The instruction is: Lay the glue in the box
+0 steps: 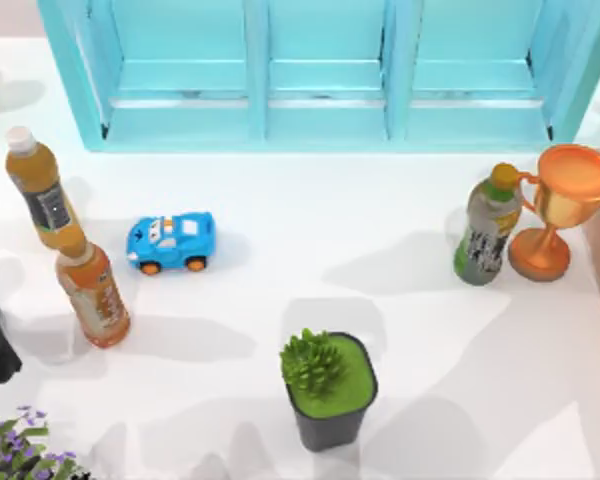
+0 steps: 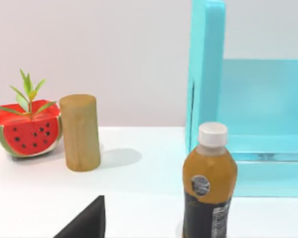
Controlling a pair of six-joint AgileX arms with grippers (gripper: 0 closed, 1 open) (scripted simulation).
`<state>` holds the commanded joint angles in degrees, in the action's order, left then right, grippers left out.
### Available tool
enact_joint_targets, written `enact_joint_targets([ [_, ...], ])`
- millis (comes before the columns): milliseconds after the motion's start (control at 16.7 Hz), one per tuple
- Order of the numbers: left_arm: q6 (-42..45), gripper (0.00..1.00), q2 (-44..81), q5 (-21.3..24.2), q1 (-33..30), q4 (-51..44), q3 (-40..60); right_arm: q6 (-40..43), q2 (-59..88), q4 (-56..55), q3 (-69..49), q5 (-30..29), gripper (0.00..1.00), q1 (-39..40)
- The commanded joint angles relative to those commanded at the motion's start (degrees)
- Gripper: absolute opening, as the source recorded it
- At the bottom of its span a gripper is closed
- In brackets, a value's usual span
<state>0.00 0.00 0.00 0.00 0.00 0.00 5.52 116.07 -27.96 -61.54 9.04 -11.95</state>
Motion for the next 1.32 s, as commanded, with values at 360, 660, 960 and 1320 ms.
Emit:
enact_joint_targets([
  [360,0.00,1.00,0.00,0.00,0.00,0.00,0.00,0.23,5.11,-0.85,-1.74,-0.07,1.00,-0.53],
  [660,0.00,1.00,0.00,0.00,0.00,0.00,0.00,0.11,4.91,0.99,-3.61,-0.14,1.00,-0.26],
  [960,0.00,1.00,0.00,0.00,0.00,0.00,0.00,0.54,10.86,6.57,-14.85,0.35,1.00,-1.17],
  [1320,0.00,1.00,0.00,0.00,0.00,0.00,0.00,-0.11,23.05,6.19,-27.17,-1.13,1.00,0.18],
])
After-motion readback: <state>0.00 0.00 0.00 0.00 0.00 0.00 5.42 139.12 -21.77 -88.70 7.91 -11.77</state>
